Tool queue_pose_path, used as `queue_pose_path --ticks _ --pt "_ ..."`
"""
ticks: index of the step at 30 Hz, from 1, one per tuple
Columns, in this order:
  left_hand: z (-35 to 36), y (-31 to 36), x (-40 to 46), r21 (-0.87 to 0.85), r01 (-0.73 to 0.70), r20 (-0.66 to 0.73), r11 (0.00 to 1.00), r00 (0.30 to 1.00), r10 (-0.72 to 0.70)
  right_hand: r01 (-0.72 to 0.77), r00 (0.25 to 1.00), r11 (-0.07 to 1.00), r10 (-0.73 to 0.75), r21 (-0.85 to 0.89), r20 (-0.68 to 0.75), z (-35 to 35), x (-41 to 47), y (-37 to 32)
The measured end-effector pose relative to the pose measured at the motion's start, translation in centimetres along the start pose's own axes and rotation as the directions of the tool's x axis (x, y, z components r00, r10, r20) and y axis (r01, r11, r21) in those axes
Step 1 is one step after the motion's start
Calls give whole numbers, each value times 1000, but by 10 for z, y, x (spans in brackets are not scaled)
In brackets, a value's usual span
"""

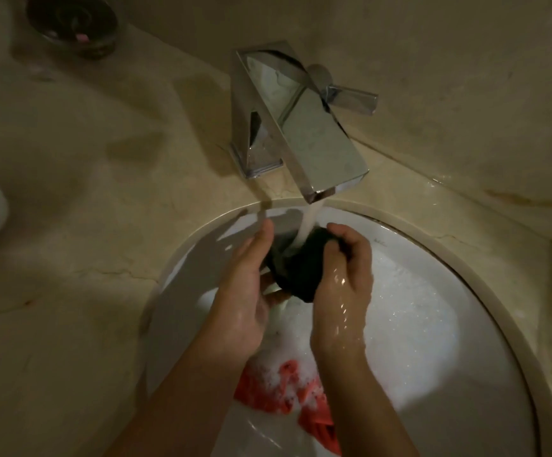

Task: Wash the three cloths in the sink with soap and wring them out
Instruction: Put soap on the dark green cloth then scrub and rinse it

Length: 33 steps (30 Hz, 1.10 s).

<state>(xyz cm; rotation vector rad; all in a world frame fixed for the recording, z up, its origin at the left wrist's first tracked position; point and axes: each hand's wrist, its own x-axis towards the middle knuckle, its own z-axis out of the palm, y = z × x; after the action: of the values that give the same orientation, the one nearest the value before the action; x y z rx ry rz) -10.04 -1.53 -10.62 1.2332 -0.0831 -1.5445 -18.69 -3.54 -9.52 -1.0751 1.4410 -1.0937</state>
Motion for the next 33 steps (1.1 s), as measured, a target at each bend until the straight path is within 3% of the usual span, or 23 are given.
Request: queue_pose_path --ticks 3,5,8,13,17,19,22,23,25,28,30,33 --pt "1 0 -2 -90 -41 39 995 998 45 138 964 989 -146 49 221 -3 -19 3" --pt "7 -5 1 -39 -136 -49 990 990 134 105 982 994 -98 -35 159 -3 -12 16" --pt "18 -16 2 201 -288 -131 936 939 317 -13 999 998 15 -64 42 6 -2 20" --pt "22 -13 4 333 -325 -139 885 911 387 187 974 982 -187 12 125 17 -6 4" --pt "17 -9 16 454 -293 -185 842 893 411 92 983 982 -62 -167 175 16 15 17" --pt "19 -7 15 490 -275 -199 827 889 413 -115 971 987 136 -115 196 22 19 3" --pt "22 -7 10 385 -118 -259 915 938 230 -96 984 995 89 38 156 18 21 10" --pt "21 -9 10 323 -56 -263 945 954 147 -74 997 997 74 11 -15 15 21 14" --pt "18 -10 11 198 21 -223 980 974 25 -255 956 965 260 52 -137 6 20 8" --pt "4 -10 8 -4 60 -203 998 977 -59 -204 918 977 212 57 -334 -6 22 -4" --pt "-3 -7 5 -205 102 -129 973 983 -130 -133 926 989 148 67 -346 -13 20 -12" --pt "-6 0 3 -403 149 -45 903 982 -181 -63 986 998 66 24 -153 -15 -1 -21"
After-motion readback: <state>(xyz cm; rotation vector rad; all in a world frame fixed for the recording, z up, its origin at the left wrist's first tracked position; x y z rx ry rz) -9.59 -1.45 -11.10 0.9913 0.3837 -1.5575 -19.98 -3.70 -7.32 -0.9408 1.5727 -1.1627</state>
